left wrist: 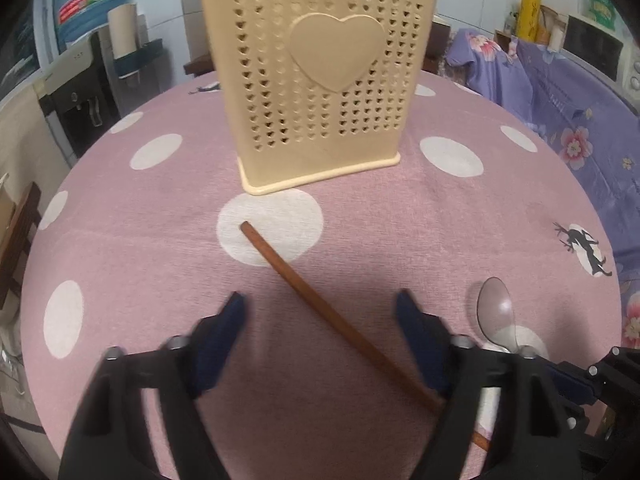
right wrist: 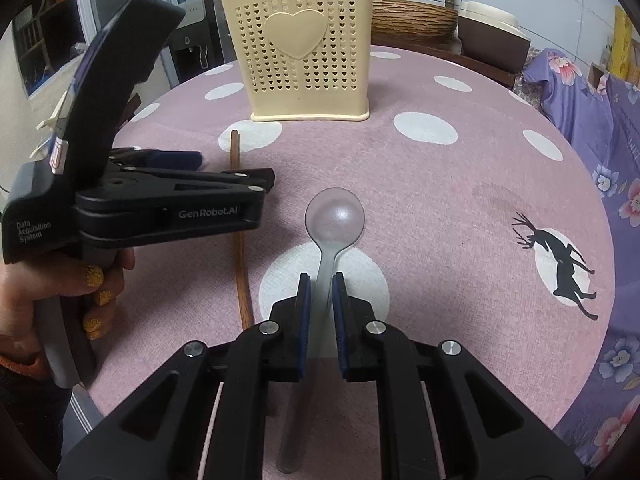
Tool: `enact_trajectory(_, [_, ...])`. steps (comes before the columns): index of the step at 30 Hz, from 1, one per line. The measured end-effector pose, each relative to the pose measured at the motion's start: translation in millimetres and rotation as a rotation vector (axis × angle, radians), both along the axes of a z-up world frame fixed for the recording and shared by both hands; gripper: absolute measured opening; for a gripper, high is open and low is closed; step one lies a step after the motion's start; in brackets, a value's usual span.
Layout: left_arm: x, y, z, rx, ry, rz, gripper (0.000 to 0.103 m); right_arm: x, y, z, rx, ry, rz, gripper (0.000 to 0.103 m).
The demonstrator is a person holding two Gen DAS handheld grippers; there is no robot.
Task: Organize utensils
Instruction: 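Grasp the wooden chopstick with the left tool while the right tool grasps the clear plastic spoon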
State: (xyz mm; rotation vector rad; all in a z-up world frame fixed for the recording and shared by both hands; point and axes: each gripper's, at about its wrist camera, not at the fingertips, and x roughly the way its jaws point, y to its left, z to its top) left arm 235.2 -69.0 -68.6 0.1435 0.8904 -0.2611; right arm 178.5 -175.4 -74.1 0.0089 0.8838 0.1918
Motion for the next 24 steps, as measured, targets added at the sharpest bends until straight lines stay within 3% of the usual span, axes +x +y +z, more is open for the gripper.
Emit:
enact_trajectory(1, [0, -1, 0, 0.007, -0.005, -0.020, 0.051, 0, -1, 0, 0.003, 0.001, -0.001, 0.012])
enact_trajectory(4, [4, -3, 2, 0.019, 0.011, -0.100, 0.035, -1, -3, 0, 0.013, 0.006, -0.005, 0.012])
enact_trajectory(7, [11, 0, 5, 0.019, 0.058, -0.186, 0.028, -2, -5, 0, 0.028, 0.010, -0.008, 0.012])
enact_trajectory(11, [19, 10, 8, -0.006, 0.125, -0.271, 0.023, -2, -6, 0, 0.038, 0.015, -0.008, 0.012])
enact_trajectory(14, [21, 17, 7, 0.041, 0.130, -0.284, 0.020, -2, -5, 1, 0.036, 0.018, -0.009, 0.012])
enact_trajectory(17, [18, 22, 7, 0.037, 0.136, -0.277, 0.020, -1, -6, 0, 0.045, 0.022, -0.014, 0.012])
enact_trajectory(19, [18, 25, 9, 0.033, 0.120, -0.233, 0.021, 1, -7, 1, 0.054, 0.026, -0.025, 0.012])
enact_trajectory(20, [17, 27, 9, 0.032, 0.106, -0.200, 0.027, 1, -7, 1, 0.060, 0.025, -0.035, 0.016])
enact_trajectory(22, [10, 34, 13, 0.022, 0.054, -0.107, 0.057, 2, -9, 3, 0.058, 0.012, -0.051, 0.029])
enact_trajectory(24, [3, 43, 17, -0.027, 0.017, -0.042, 0.063, 3, -8, 5, 0.045, -0.004, -0.064, 0.036])
